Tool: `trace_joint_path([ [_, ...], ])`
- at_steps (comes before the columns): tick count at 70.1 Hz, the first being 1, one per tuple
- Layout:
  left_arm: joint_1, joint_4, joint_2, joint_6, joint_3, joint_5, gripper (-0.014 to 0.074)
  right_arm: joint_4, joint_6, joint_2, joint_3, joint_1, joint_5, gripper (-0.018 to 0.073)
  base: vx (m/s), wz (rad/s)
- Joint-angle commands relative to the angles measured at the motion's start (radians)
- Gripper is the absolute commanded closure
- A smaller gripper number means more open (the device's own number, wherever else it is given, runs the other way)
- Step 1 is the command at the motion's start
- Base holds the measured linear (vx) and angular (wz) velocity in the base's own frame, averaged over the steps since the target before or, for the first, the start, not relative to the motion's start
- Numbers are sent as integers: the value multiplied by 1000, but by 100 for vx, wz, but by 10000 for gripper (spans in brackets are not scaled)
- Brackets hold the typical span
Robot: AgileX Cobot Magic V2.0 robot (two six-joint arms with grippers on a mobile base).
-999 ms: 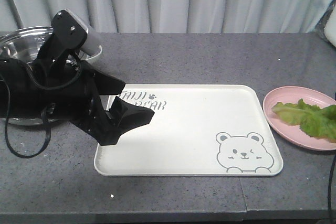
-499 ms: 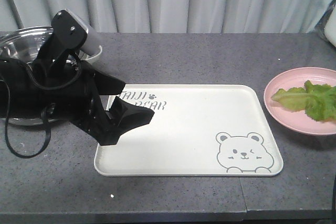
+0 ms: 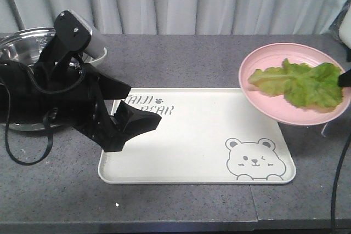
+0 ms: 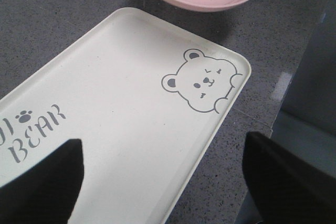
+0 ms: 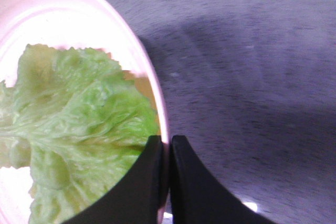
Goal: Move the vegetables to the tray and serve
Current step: 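Lower the pink plate onto the tray center and open the right gripper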
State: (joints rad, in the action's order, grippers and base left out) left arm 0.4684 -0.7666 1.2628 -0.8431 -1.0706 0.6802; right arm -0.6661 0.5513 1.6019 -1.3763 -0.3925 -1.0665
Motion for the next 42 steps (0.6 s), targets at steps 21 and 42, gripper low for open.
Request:
trace_joint_path([
  [21, 3, -42, -32, 2, -27, -32, 13, 38, -74, 71, -24, 385, 68, 565, 0, 0],
  [42, 3, -42, -32, 2, -27, -32, 13, 41, -111, 187, -24, 546, 198, 565, 0, 0],
])
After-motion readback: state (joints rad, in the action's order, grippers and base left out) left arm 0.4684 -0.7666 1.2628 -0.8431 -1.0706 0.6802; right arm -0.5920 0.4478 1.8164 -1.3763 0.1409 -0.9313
